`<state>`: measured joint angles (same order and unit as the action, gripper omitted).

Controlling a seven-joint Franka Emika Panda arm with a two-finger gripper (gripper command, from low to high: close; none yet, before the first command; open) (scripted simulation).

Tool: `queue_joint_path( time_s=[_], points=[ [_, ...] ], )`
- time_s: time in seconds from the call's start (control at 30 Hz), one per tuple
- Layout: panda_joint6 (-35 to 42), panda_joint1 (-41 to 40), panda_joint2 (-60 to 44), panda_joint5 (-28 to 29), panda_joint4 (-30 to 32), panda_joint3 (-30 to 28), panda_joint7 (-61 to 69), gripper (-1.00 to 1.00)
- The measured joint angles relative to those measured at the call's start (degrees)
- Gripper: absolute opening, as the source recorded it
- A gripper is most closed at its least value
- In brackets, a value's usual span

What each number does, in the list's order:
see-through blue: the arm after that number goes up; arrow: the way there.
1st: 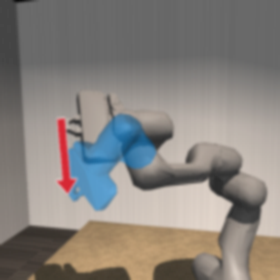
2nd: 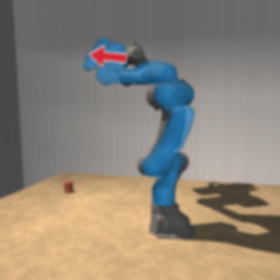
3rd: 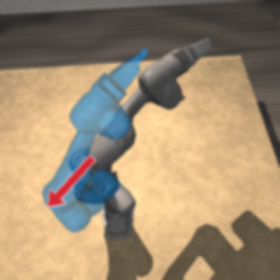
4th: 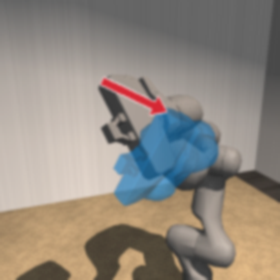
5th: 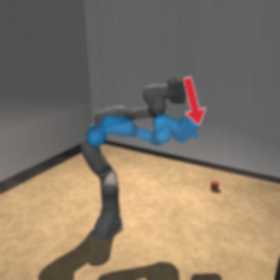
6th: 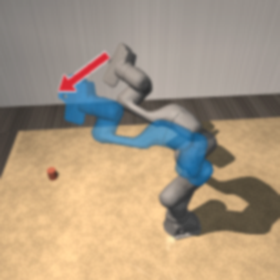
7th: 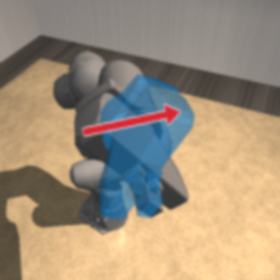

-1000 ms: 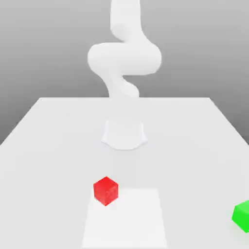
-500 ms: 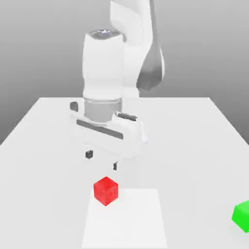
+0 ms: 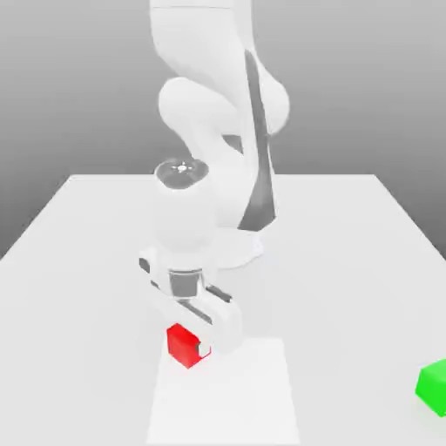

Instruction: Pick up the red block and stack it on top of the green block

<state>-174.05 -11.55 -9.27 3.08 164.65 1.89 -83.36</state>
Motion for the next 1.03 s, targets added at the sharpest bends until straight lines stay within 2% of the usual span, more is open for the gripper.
queue_joint_path(
  time_s=[0.23, 0.47, 0.77, 0.9, 0.93, 1.03],
  points=[
    [11.5, 0.9, 12.7, -3.6, 1.3, 1.2, 3.0, -1.0],
    [19.2, 13.9, 6.6, -1.9, -11.6, 7.9, 10.2, -1.0],
    [28.0, 26.3, -3.4, 4.4, -30.1, 17.8, 17.8, -1.0],
    [23.6, 29.8, -10.6, 9.2, -32.6, 16.3, 15.7, -1.0],
    [22.1, 30.5, -12.4, 10.4, -32.8, 15.5, 14.9, 1.0],
    [22.1, 30.5, -12.4, 10.4, -32.8, 15.5, 14.9, 1.0]
  ],
)
